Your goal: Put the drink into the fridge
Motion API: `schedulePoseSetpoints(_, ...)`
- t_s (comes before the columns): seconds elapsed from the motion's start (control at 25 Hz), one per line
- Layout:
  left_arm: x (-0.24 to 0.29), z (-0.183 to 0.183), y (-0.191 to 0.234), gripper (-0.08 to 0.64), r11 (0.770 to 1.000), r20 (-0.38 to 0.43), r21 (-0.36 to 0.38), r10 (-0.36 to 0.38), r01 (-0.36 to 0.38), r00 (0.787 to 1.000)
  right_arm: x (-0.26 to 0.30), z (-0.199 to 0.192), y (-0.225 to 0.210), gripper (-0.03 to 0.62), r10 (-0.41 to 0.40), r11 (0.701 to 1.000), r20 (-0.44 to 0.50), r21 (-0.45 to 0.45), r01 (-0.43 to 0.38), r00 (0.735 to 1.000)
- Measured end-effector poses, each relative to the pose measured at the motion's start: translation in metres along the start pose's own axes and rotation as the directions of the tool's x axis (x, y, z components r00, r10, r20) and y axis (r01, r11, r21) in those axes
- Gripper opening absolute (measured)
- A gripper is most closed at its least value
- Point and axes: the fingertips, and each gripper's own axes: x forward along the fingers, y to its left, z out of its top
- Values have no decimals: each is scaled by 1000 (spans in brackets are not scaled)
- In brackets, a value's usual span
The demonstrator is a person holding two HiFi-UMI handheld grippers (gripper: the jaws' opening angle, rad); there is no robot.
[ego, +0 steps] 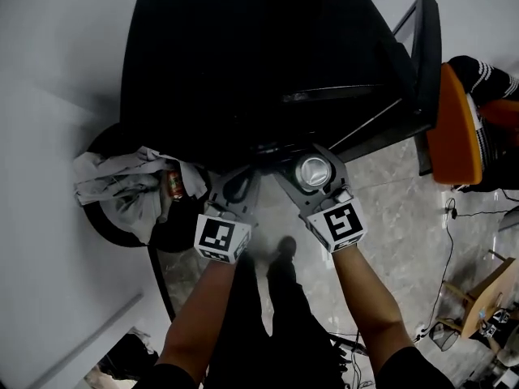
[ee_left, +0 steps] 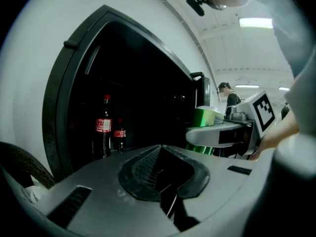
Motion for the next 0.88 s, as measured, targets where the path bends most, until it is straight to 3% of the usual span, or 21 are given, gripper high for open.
schedulePoseSetpoints(0.24, 36, -1, 23, 11, 997, 39, 65, 40, -42, 998, 38, -13, -23, 331, -49, 999, 24, -8, 49, 999)
schedulePoseSetpoints(0.6, 73, 2, 55, 11, 992, 72, 72, 102, -107, 992, 90, -38, -65, 331, -128, 992, 20, -3, 128, 992)
schedulePoseSetpoints(0.88, 92, 2, 71, 11, 991, 93, 75, 102, -110, 990, 127, -46, -77, 331, -124, 992, 18, -35, 124, 992)
